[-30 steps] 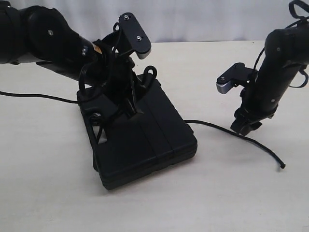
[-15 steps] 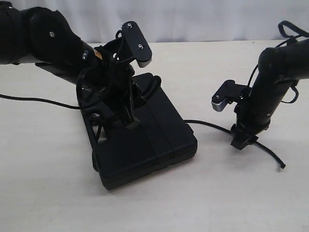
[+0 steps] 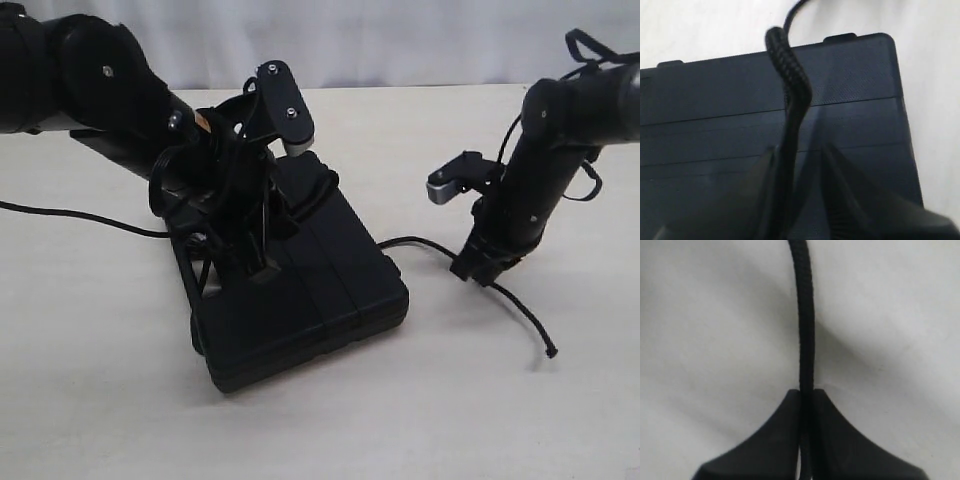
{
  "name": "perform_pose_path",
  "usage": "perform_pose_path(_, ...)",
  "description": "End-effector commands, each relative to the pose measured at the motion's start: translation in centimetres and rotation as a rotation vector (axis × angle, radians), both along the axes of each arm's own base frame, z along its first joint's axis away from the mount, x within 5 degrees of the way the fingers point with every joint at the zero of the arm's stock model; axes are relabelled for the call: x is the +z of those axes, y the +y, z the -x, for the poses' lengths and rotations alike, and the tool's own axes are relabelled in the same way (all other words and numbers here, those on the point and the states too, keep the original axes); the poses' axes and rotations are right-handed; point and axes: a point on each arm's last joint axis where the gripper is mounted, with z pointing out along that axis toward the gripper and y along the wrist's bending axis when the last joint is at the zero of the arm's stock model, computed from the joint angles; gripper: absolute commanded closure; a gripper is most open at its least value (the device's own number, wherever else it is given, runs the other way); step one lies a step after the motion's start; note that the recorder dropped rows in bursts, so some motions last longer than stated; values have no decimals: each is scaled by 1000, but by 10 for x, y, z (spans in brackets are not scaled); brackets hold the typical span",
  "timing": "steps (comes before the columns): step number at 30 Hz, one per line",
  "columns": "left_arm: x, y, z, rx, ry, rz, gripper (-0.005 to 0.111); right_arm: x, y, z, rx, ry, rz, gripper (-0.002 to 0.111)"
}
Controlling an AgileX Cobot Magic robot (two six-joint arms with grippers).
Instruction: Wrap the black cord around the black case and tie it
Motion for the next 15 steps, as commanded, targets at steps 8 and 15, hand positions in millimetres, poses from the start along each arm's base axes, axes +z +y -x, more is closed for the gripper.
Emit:
perform_pose_path(8, -1, -10, 8, -270, -50, 25, 81, 49, -3, -30, -358, 45, -472, 104)
perform_pose_path(15, -11, -12, 9, -345, -32, 2, 81, 85, 14, -63, -412, -187, -764, 104)
